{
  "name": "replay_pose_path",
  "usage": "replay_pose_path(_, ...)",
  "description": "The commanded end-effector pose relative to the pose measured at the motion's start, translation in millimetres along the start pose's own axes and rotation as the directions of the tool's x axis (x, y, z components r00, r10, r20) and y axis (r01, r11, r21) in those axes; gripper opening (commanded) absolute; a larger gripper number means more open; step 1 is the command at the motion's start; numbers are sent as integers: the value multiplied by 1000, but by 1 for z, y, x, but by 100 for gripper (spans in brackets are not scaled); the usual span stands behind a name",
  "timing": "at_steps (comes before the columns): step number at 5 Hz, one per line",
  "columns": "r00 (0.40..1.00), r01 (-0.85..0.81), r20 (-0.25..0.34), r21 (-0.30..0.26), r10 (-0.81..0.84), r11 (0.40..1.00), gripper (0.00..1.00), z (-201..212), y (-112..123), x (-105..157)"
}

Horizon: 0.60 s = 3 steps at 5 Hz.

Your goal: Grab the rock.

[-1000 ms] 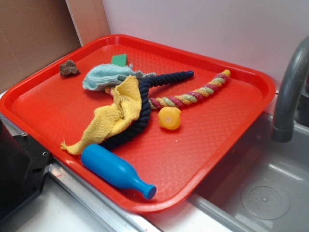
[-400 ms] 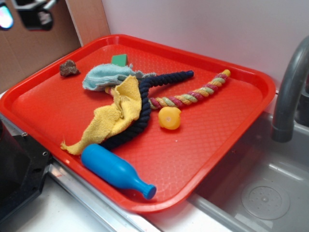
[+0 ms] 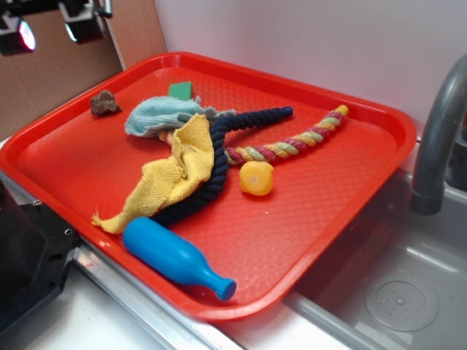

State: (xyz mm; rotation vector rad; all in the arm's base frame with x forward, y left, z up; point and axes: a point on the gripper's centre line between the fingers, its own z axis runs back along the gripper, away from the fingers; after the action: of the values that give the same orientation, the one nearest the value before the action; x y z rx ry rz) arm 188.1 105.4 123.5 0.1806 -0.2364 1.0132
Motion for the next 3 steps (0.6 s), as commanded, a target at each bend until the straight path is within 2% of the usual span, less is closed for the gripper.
replay_pose_path(1,988,-153,-5,12,153,988,100,-52,18,29)
replay_pose_path(2,987,-158,-28,-3,158,987,100,-71,21,30)
replay_pose_path(3,990,-123,-67,-10,122,992,100,-91,13,31)
